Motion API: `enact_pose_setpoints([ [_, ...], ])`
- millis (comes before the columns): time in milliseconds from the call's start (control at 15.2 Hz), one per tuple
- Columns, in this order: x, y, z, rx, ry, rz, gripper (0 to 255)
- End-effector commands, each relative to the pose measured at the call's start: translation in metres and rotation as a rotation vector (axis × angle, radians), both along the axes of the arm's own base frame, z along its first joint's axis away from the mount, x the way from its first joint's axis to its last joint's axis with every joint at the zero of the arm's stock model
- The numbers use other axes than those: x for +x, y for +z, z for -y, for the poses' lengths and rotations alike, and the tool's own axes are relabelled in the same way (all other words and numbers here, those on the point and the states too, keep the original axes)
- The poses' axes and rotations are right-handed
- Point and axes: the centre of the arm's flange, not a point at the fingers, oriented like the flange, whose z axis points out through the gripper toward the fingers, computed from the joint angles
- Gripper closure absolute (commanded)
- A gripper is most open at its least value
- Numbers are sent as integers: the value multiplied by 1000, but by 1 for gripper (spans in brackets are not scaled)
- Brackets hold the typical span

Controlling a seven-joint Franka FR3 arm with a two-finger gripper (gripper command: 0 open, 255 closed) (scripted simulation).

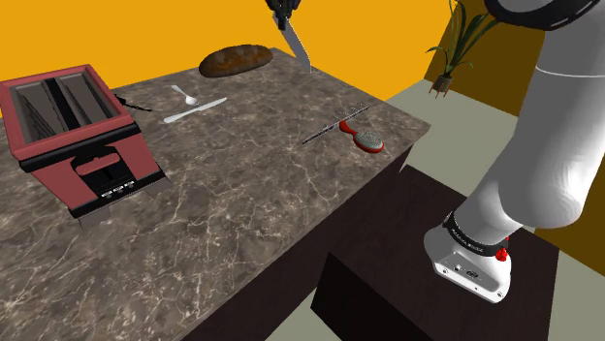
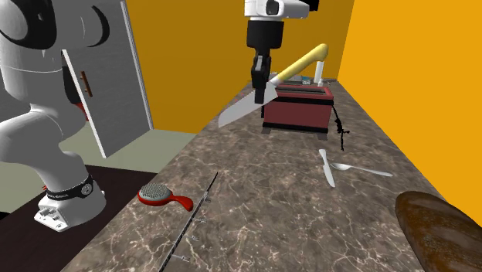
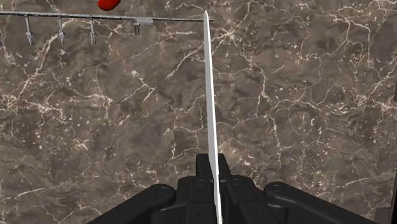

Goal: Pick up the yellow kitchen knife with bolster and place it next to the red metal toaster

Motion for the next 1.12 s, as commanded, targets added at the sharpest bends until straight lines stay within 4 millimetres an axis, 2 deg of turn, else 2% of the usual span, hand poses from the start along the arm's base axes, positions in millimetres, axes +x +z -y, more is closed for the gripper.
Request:
enact_pose_setpoints([
  [0, -9, 1, -26, 0, -1, 1, 255],
  [1056, -87, 1, -222, 0, -1, 1, 255],
])
